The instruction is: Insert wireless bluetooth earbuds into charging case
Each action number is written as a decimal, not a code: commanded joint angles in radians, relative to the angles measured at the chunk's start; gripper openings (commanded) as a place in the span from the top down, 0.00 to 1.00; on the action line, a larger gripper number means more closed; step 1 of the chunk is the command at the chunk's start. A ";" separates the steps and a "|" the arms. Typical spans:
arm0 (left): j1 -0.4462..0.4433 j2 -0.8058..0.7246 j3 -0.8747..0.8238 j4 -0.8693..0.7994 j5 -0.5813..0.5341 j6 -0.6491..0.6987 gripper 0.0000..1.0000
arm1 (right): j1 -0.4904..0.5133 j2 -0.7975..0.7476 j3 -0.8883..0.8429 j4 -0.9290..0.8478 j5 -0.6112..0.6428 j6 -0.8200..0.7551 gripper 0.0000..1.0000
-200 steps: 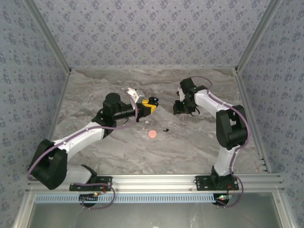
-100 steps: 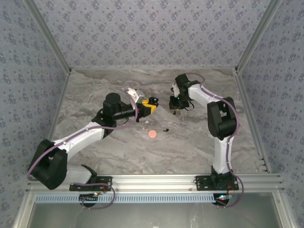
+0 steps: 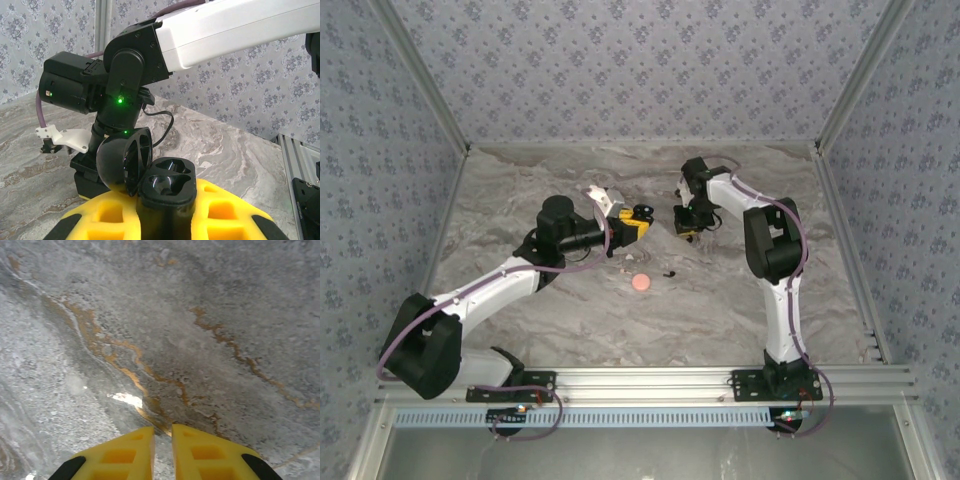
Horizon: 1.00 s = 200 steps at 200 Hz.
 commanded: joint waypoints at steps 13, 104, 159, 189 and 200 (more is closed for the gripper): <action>-0.007 -0.020 0.017 0.008 0.000 0.011 0.88 | 0.001 0.006 0.019 -0.070 0.087 -0.008 0.83; -0.007 -0.024 0.013 0.011 0.002 0.007 0.88 | 0.000 -0.064 -0.055 -0.093 0.154 0.041 0.81; -0.007 -0.032 0.012 0.008 0.004 0.005 0.88 | -0.002 -0.115 -0.082 -0.098 0.137 0.055 0.82; -0.008 -0.035 0.010 0.005 0.005 0.007 0.88 | -0.004 -0.156 -0.089 -0.076 0.127 0.053 0.82; -0.007 -0.037 0.010 0.004 0.005 0.009 0.88 | -0.008 -0.159 -0.081 -0.072 0.129 0.046 0.82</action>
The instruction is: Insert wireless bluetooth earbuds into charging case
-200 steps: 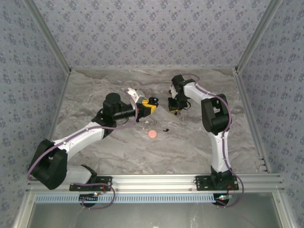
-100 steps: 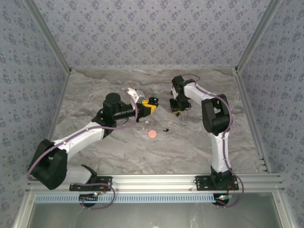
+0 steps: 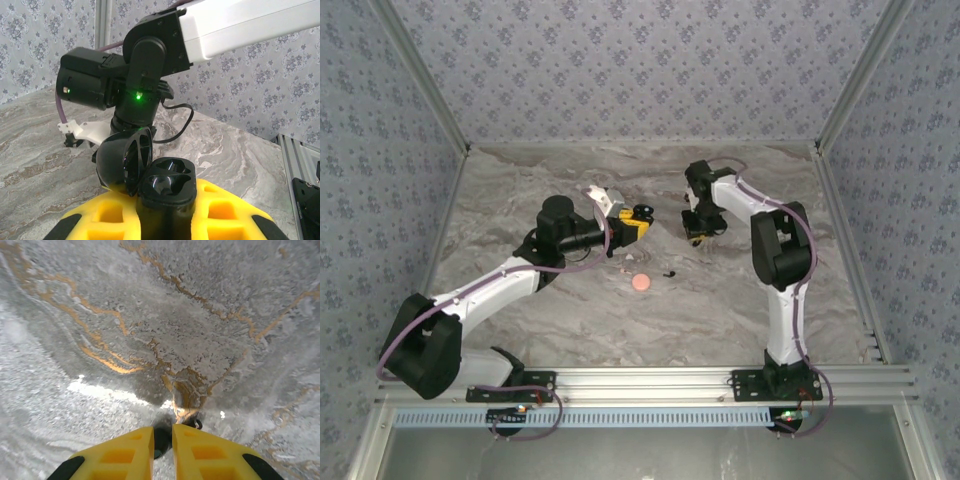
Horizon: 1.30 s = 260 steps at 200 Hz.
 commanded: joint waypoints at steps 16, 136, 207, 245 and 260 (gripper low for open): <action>-0.008 -0.038 0.013 0.002 0.005 0.010 0.88 | -0.021 -0.040 0.023 -0.019 0.014 -0.003 0.82; -0.012 -0.034 0.018 0.003 0.005 0.016 0.88 | -0.032 0.080 0.065 -0.035 0.021 -0.046 0.91; -0.012 -0.033 0.017 0.005 0.007 0.016 0.88 | -0.036 0.057 0.000 -0.045 0.034 -0.064 0.90; -0.012 -0.033 0.013 0.006 0.007 0.013 0.88 | -0.032 0.023 -0.047 -0.053 0.060 -0.060 0.89; -0.012 -0.033 0.012 0.008 0.007 0.013 0.88 | -0.029 0.010 -0.065 -0.052 0.062 -0.056 0.89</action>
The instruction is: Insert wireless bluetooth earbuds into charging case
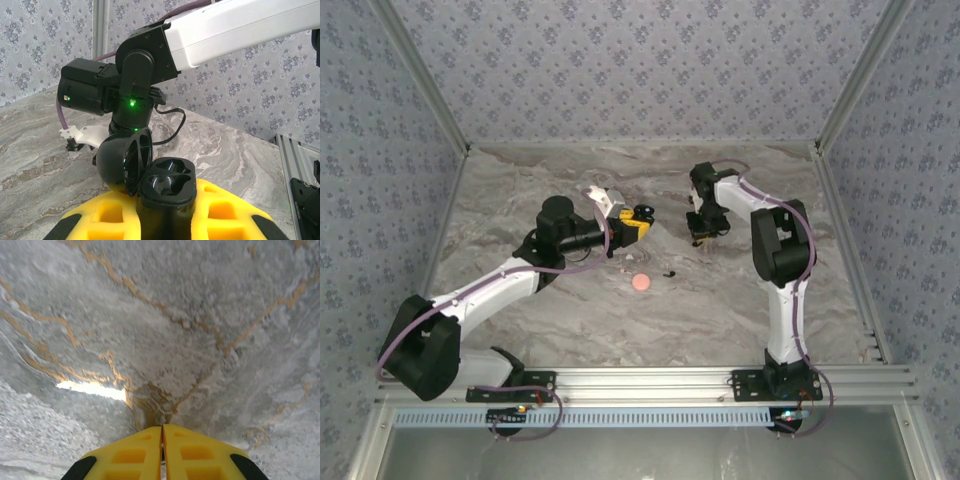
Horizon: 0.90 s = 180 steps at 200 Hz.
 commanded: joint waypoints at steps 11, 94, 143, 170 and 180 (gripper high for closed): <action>-0.005 -0.025 0.011 0.010 0.006 0.009 0.88 | 0.004 -0.035 -0.056 -0.060 0.037 -0.003 0.89; -0.009 -0.033 0.010 0.004 0.004 0.007 0.88 | 0.038 -0.081 -0.124 -0.031 -0.046 0.014 0.88; -0.012 -0.043 0.005 -0.003 0.000 0.011 0.88 | 0.044 -0.112 -0.143 -0.001 -0.124 0.004 0.86; -0.011 -0.050 0.003 -0.007 -0.001 0.012 0.88 | 0.044 -0.140 -0.143 0.006 -0.135 -0.002 0.83; -0.012 -0.053 0.003 -0.007 -0.001 0.012 0.88 | 0.045 -0.151 -0.139 0.002 -0.118 -0.009 0.82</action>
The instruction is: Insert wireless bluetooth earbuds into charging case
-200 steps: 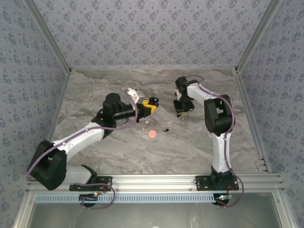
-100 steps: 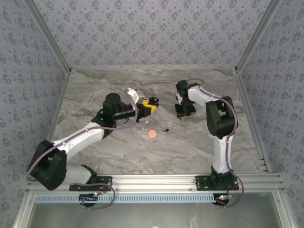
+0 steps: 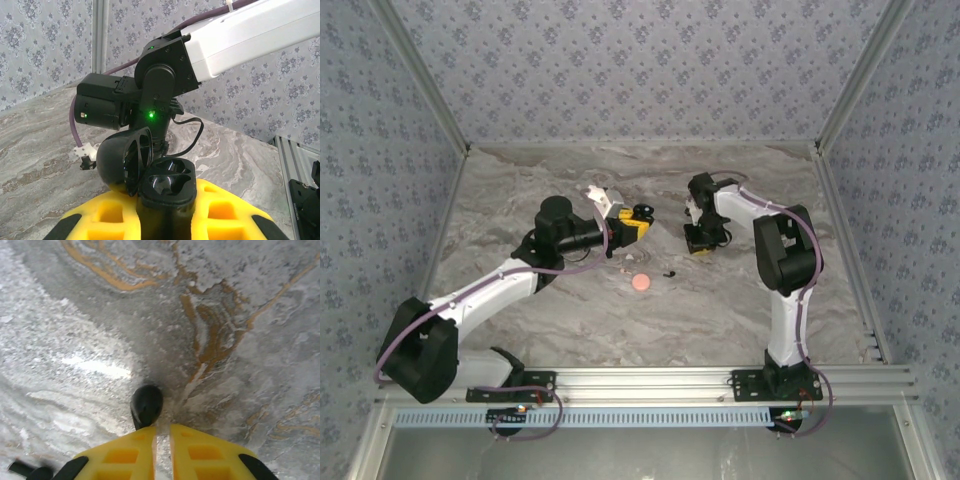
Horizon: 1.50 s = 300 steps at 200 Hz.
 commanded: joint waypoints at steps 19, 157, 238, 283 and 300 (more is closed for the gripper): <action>-0.011 -0.038 0.003 -0.004 -0.003 0.015 0.88 | 0.008 -0.074 0.008 -0.020 0.002 -0.025 0.77; -0.012 -0.037 0.005 -0.003 -0.003 0.019 0.88 | 0.027 0.055 0.135 -0.047 0.035 0.003 0.65; -0.012 -0.034 0.003 -0.003 -0.004 0.020 0.88 | 0.036 0.085 0.139 -0.066 0.075 0.003 0.67; -0.013 -0.034 0.003 -0.004 -0.003 0.018 0.88 | 0.041 0.102 0.147 -0.064 0.076 0.008 0.70; -0.013 -0.034 0.002 -0.003 -0.003 0.018 0.88 | 0.044 0.106 0.148 -0.061 0.075 0.009 0.71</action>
